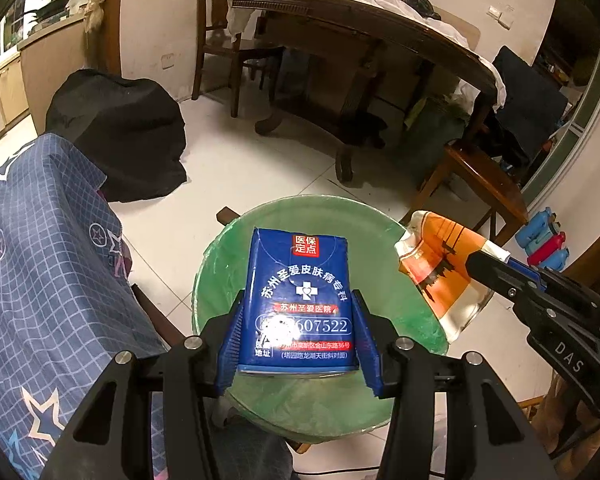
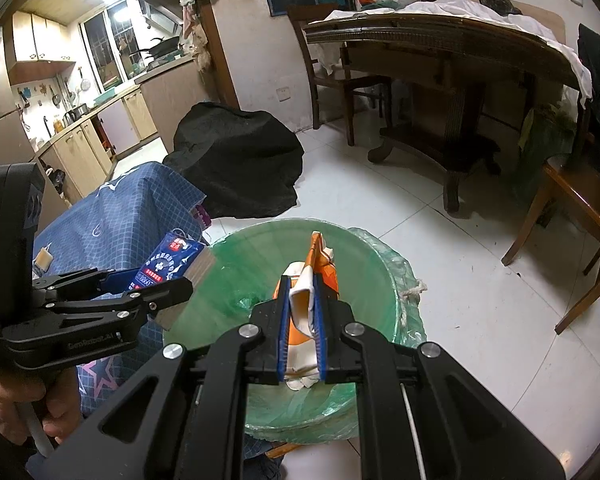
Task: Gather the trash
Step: 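Open both grippers over the green bin to drop the box and packet, then move both tools back over the table toward the remaining trash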
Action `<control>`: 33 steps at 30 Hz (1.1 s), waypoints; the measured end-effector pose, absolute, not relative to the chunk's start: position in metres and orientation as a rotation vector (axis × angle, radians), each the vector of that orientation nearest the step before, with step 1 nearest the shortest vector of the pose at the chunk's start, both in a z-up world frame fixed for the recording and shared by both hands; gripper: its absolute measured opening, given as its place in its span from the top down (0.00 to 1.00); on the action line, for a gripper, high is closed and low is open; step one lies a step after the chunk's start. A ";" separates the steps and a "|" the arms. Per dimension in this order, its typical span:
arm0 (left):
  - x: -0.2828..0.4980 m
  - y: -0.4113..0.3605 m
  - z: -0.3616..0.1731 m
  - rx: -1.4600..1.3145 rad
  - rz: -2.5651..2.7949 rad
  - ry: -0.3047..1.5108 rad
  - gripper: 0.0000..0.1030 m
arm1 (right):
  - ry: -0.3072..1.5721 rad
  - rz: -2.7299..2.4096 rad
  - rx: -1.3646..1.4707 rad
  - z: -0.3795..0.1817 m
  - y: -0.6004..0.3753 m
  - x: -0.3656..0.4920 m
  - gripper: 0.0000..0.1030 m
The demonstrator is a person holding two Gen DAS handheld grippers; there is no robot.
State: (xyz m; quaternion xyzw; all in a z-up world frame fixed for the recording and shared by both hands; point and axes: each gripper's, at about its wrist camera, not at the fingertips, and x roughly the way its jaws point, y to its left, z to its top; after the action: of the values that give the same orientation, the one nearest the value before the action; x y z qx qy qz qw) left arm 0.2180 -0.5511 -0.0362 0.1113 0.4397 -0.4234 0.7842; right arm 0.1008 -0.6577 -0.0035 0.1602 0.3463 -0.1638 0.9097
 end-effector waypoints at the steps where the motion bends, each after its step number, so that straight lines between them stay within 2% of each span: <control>1: 0.218 -0.552 -0.036 0.242 -0.916 0.947 0.51 | 0.712 -0.340 0.333 -0.004 -0.658 0.101 0.89; 5: 0.217 -0.551 -0.036 0.250 -0.906 0.940 0.49 | 0.710 -0.338 0.354 -0.006 -0.662 0.100 0.89; 12: 0.220 -0.546 -0.036 0.255 -0.889 0.942 0.34 | 0.691 -0.346 0.362 -0.006 -0.663 0.094 0.88; 19: 0.215 -0.541 -0.031 0.254 -0.885 0.933 0.33 | 0.683 -0.346 0.354 -0.005 -0.659 0.090 0.83; 22: 0.213 -0.534 -0.026 0.253 -0.888 0.925 0.33 | 0.673 -0.342 0.348 -0.002 -0.654 0.087 0.76; 23: 0.212 -0.529 -0.024 0.252 -0.891 0.921 0.33 | 0.664 -0.337 0.348 0.000 -0.651 0.085 0.71; 27: 0.205 -0.503 -0.015 0.243 -0.895 0.898 0.33 | 0.611 -0.311 0.354 0.011 -0.635 0.075 0.41; 30: 0.200 -0.467 -0.009 0.240 -0.887 0.874 0.32 | 0.572 -0.270 0.347 0.018 -0.615 0.069 0.31; 33: 0.201 -0.412 -0.004 0.208 -0.856 0.852 0.31 | 0.562 -0.208 0.316 0.024 -0.585 0.073 0.27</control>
State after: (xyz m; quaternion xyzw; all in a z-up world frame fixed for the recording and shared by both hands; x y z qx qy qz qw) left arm 0.2008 -0.4117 -0.0044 0.0975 0.3998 -0.4016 0.8181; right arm 0.0731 -0.5851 0.0238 0.1548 0.2758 -0.1019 0.9432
